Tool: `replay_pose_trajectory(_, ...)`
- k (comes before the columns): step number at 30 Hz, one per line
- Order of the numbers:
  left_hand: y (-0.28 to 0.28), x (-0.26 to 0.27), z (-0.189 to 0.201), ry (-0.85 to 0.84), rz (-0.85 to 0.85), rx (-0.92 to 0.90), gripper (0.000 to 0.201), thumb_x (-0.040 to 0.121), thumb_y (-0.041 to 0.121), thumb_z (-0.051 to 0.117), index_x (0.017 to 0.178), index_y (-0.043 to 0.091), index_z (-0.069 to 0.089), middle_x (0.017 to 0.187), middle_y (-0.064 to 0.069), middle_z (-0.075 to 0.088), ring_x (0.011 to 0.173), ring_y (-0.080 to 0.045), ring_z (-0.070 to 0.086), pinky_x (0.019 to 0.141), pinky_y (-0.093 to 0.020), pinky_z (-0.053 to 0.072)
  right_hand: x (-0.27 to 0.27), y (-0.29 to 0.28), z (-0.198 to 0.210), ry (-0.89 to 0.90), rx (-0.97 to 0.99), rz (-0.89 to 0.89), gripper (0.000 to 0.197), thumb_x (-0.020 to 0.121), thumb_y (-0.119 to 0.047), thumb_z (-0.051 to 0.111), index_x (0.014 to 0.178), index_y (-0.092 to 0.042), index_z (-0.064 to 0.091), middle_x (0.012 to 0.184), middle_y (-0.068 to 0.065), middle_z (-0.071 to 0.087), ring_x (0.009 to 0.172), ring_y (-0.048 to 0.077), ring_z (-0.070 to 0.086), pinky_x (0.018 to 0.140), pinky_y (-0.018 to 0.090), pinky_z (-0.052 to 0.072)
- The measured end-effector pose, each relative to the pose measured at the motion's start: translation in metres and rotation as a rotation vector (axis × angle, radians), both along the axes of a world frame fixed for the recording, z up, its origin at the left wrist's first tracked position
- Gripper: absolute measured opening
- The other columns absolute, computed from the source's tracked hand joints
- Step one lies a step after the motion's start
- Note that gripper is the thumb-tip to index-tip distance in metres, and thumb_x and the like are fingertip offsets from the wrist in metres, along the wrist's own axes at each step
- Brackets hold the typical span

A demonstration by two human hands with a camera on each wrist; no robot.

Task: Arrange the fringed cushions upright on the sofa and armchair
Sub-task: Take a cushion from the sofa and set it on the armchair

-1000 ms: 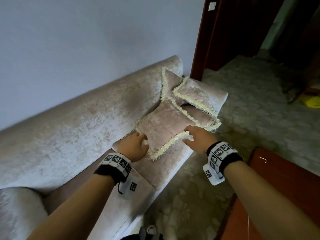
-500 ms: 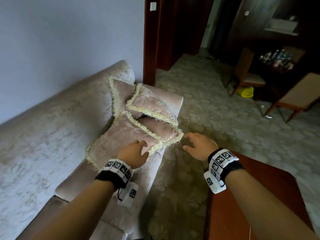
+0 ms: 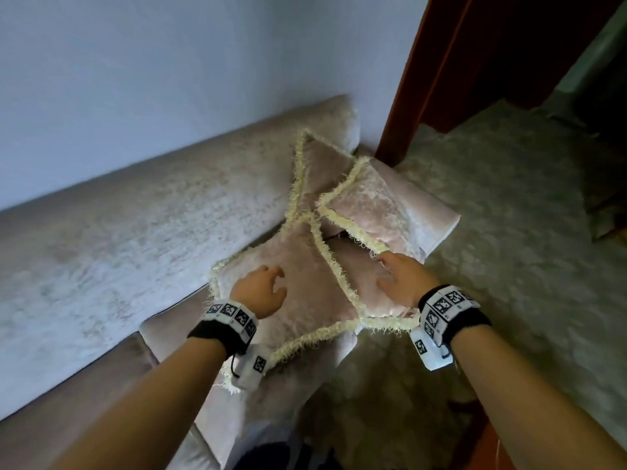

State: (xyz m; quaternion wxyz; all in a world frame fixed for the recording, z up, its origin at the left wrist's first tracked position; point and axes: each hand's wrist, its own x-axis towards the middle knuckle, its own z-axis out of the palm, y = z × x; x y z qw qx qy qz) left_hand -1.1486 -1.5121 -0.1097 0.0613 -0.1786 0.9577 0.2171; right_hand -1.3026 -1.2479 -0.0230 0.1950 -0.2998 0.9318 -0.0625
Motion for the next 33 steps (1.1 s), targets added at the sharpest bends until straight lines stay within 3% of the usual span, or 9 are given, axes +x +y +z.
replay_pose_trajectory(5, -0.040, -0.015, -0.031, -0.043, 0.155, 0.054, 0.036, 0.093, 0.046, 0.047, 0.126, 0.032, 0.046, 0.113, 0.002, 0.055, 0.094, -0.018, 0.058, 0.079, -0.038, 0.053, -0.047, -0.067, -0.029, -0.075, -0.024, 0.106, 0.046, 0.094, -0.039, 0.055, 0.137, -0.027, 0.044, 0.133, 0.002, 0.055, 0.110, 0.020, 0.058, 0.085, 0.032, 0.046)
replay_pose_trajectory(10, -0.088, -0.036, -0.079, -0.086, 0.285, 0.180, 0.032, 0.093, 0.041, 0.050, 0.123, 0.029, 0.048, 0.104, 0.005, 0.052, 0.092, -0.018, 0.058, 0.084, -0.039, 0.052, -0.087, -0.118, -0.083, -0.193, 0.032, 0.167, 0.046, 0.092, -0.041, 0.057, 0.135, -0.026, 0.045, 0.126, 0.002, 0.057, 0.105, 0.017, 0.057, 0.088, 0.036, 0.050)
replay_pose_trajectory(14, -0.128, -0.055, -0.131, -0.157, 0.341, 0.250, 0.030, 0.091, 0.039, 0.054, 0.120, 0.031, 0.052, 0.099, 0.005, 0.053, 0.088, -0.017, 0.059, 0.087, -0.038, 0.050, -0.118, -0.146, -0.133, -0.276, 0.164, 0.179, 0.049, 0.092, -0.046, 0.055, 0.136, -0.029, 0.043, 0.130, -0.001, 0.056, 0.111, 0.018, 0.058, 0.091, 0.038, 0.050)
replay_pose_trajectory(21, -0.168, -0.066, -0.244, -0.247, 0.503, 0.418, 0.039, 0.085, 0.038, 0.067, 0.120, 0.023, 0.058, 0.102, -0.001, 0.061, 0.086, -0.017, 0.060, 0.086, -0.034, 0.048, -0.173, -0.188, -0.238, -0.394, 0.286, 0.183, 0.056, 0.094, -0.037, 0.058, 0.143, -0.020, 0.037, 0.143, 0.009, 0.045, 0.124, 0.025, 0.051, 0.099, 0.032, 0.042)
replay_pose_trajectory(23, -0.165, -0.062, -0.274, -0.229, 0.579, 0.480, 0.049, 0.081, 0.045, 0.070, 0.123, 0.025, 0.056, 0.112, -0.006, 0.059, 0.094, -0.020, 0.059, 0.089, -0.037, 0.048, -0.184, -0.198, -0.265, -0.400, 0.275, 0.151, 0.065, 0.092, -0.039, 0.059, 0.147, -0.023, 0.029, 0.150, 0.012, 0.034, 0.128, 0.030, 0.047, 0.104, 0.038, 0.041)
replay_pose_trajectory(25, -0.163, -0.060, -0.309, -0.204, 0.631, 0.451, 0.062, 0.076, 0.057, 0.068, 0.130, 0.030, 0.051, 0.125, -0.008, 0.051, 0.111, -0.025, 0.054, 0.097, -0.043, 0.044, -0.195, -0.208, -0.298, -0.387, 0.274, 0.138, 0.080, 0.089, -0.051, 0.058, 0.152, -0.036, 0.011, 0.160, 0.007, 0.014, 0.140, 0.037, 0.029, 0.111, 0.048, 0.034)
replay_pose_trajectory(27, -0.160, -0.059, -0.341, -0.199, 0.689, 0.447, 0.077, 0.071, 0.071, 0.063, 0.137, 0.039, 0.041, 0.138, -0.008, 0.038, 0.128, -0.031, 0.040, 0.105, -0.049, 0.038, -0.200, -0.212, -0.328, -0.424, 0.281, 0.131, 0.094, 0.082, -0.067, 0.056, 0.147, -0.053, -0.011, 0.163, -0.002, -0.006, 0.145, 0.041, 0.010, 0.114, 0.055, 0.025)
replay_pose_trajectory(29, -0.158, -0.057, -0.367, -0.190, 0.753, 0.466, 0.090, 0.063, 0.081, 0.056, 0.142, 0.049, 0.026, 0.147, -0.007, 0.023, 0.138, -0.034, 0.026, 0.108, -0.055, 0.034, -0.198, -0.213, -0.351, -0.469, 0.273, 0.105, 0.105, 0.071, -0.081, 0.054, 0.137, -0.062, -0.024, 0.161, -0.004, -0.020, 0.146, 0.042, 0.009, 0.115, 0.057, 0.023)
replay_pose_trajectory(33, -0.156, -0.057, -0.405, -0.197, 0.799, 0.543, 0.108, 0.055, 0.080, 0.058, 0.145, 0.053, 0.005, 0.154, -0.015, 0.012, 0.141, -0.039, 0.017, 0.108, -0.064, 0.027, -0.194, -0.211, -0.382, -0.442, 0.253, 0.036, 0.116, 0.053, -0.093, 0.054, 0.130, -0.067, -0.030, 0.161, 0.007, -0.017, 0.146, 0.042, 0.008, 0.115, 0.058, 0.022)
